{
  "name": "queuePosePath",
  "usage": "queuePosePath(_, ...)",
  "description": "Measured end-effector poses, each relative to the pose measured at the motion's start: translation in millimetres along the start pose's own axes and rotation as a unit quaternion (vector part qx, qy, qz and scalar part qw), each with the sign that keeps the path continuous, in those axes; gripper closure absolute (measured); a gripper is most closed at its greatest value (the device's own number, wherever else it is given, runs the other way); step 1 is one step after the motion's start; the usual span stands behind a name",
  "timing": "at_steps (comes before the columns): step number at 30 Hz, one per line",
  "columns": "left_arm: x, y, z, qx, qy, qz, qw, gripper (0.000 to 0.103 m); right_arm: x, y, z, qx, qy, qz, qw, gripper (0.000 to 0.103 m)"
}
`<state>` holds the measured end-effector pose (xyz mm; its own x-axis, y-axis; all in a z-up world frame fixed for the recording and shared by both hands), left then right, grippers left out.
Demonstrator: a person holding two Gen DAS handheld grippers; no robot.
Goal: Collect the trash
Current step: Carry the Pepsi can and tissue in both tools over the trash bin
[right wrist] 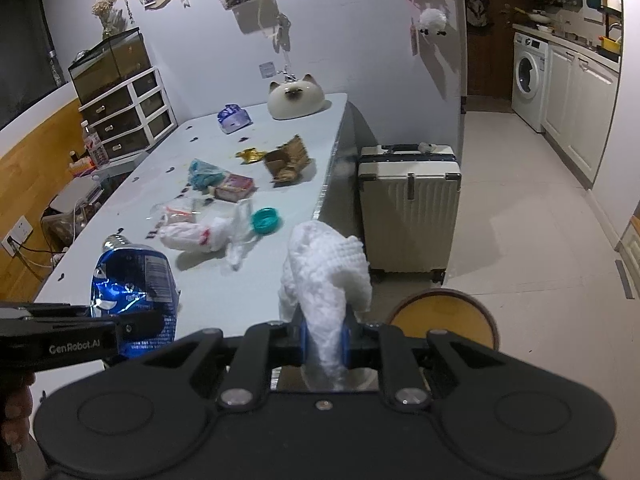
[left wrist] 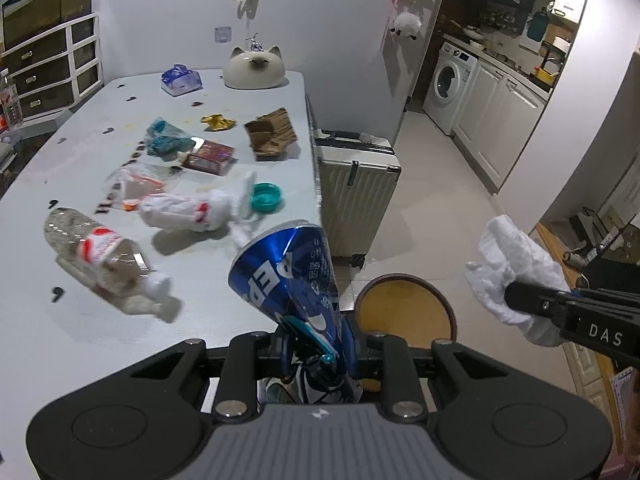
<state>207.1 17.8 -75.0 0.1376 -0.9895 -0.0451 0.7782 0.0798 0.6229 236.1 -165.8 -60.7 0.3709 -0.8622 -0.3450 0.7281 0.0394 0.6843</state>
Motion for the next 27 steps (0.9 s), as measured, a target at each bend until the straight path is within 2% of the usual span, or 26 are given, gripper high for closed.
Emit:
queuePosePath(8,82,16,-24,-0.013,0.004,0.012,0.9998,0.077,88,17,0,-0.019,0.004,0.001,1.0,0.087)
queuePosePath(17,165,36,-68,-0.033,-0.015,-0.014,0.9993,0.077,177,26,-10,-0.036,-0.015,-0.03,0.999,0.087)
queuePosePath(21,197,42,-100,-0.049,-0.03,-0.035,0.9978,0.077,210,25,-27,-0.05,-0.026,-0.049,0.997,0.087)
queuePosePath(27,231,37,-160,-0.088,-0.046,-0.055,0.9936,0.077,251,11,-74,-0.086,-0.027,-0.082,0.993,0.087)
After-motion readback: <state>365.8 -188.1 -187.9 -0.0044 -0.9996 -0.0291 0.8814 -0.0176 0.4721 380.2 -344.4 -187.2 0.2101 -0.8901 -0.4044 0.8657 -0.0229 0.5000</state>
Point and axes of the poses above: each gripper's, at about its wrist camera, not at the fingertips, and z roughly against the way its jaws point, x to its right, y to its top, the point moved 7 cm from there along -z, roughly the way its jaws point, and after that the axes turned 13 degrees about y, right-handed, at the moved point
